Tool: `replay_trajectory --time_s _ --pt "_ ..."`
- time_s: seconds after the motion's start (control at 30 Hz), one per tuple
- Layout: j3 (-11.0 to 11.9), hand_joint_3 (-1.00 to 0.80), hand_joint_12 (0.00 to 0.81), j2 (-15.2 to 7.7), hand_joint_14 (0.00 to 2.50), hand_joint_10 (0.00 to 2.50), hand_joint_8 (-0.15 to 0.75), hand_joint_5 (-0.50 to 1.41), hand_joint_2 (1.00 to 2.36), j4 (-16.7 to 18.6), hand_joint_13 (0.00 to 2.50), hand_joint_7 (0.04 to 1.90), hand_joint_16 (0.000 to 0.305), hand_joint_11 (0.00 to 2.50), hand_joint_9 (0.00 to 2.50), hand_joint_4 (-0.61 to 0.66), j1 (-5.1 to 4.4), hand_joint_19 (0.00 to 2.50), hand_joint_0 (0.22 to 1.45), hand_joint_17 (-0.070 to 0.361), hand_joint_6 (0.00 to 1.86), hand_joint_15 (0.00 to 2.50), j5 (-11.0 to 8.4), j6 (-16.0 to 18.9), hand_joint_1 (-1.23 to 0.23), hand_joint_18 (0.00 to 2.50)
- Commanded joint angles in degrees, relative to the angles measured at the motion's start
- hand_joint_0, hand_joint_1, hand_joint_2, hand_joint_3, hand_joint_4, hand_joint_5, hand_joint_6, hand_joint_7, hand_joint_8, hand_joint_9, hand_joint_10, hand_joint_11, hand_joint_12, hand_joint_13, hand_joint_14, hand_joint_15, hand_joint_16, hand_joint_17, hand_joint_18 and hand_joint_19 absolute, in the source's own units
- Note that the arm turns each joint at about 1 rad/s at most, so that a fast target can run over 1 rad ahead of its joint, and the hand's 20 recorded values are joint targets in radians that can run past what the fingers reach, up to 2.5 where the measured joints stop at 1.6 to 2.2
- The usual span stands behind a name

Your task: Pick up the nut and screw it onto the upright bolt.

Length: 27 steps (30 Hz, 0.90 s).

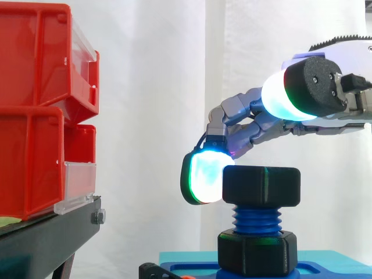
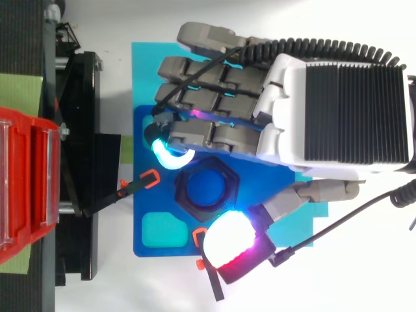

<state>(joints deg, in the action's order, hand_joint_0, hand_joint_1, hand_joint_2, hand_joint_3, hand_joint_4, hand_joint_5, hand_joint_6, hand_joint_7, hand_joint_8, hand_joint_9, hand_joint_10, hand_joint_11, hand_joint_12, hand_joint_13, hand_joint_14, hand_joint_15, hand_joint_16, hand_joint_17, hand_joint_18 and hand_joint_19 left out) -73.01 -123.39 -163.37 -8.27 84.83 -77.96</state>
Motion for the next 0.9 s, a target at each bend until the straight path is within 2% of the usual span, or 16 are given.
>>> replay_trajectory --time_s 0.0,0.23,0.27,0.4,0.63,0.7,0.77,0.83,0.87 --pt "-0.03 -0.5 0.24 0.07 0.0 0.0 0.288 0.0 1.0 -0.1 0.39 1.14 0.03 0.0 0.72 0.29 0.45 0.0 0.48 0.067 0.51 0.0 0.43 -0.09 -0.11 0.24" --pt "0.06 -0.5 0.232 0.07 0.0 0.0 0.276 0.04 1.0 -0.1 0.49 1.21 0.028 0.0 0.9 0.26 1.24 0.0 0.48 0.062 0.51 0.0 0.78 -0.35 -0.11 0.28" --pt "0.06 -0.5 0.231 0.07 0.0 0.0 0.275 0.04 1.0 -0.1 0.49 1.21 0.028 0.0 0.91 0.26 1.68 0.0 0.48 0.062 0.51 0.0 1.04 -0.35 -0.11 0.29" --pt "0.06 -0.5 0.219 0.07 0.0 0.0 0.226 0.06 1.0 -0.45 0.6 1.27 0.025 0.0 1.08 0.18 2.21 0.0 0.49 0.056 0.5 0.0 1.57 -0.35 -0.12 0.35" --pt "-0.03 -0.5 0.177 0.07 0.0 0.0 0.148 0.1 1.0 -1.07 0.82 1.39 0.019 0.0 1.43 0.15 3.0 0.0 0.49 0.044 0.5 0.0 2.89 -0.35 -0.14 0.52" --pt "0.06 -0.5 0.176 0.07 0.0 0.0 0.15 0.1 1.0 -1.16 0.83 1.41 0.019 0.0 1.44 0.15 3.18 0.0 0.49 0.043 0.5 0.0 3.06 -0.35 -0.13 0.53" --pt "-0.03 -0.5 0.191 0.07 0.0 0.0 0.201 0.08 1.0 -1.16 0.8 1.38 0.021 0.0 1.37 0.16 3.35 0.0 0.48 0.047 0.5 0.0 3.15 -0.35 -0.1 0.5" --pt "0.06 -0.5 0.246 0.07 0.0 0.0 0.274 -0.02 1.0 -1.16 0.68 1.05 0.027 0.0 1.1 0.26 3.53 0.0 0.47 0.06 0.51 0.0 3.33 -0.35 -0.07 0.4" --pt "0.06 -0.5 0.261 0.07 0.0 0.0 0.283 -0.03 1.0 -1.16 0.67 1.0 0.028 0.0 1.08 0.27 3.62 0.0 0.47 0.063 0.51 0.0 3.42 -0.27 -0.07 0.39"
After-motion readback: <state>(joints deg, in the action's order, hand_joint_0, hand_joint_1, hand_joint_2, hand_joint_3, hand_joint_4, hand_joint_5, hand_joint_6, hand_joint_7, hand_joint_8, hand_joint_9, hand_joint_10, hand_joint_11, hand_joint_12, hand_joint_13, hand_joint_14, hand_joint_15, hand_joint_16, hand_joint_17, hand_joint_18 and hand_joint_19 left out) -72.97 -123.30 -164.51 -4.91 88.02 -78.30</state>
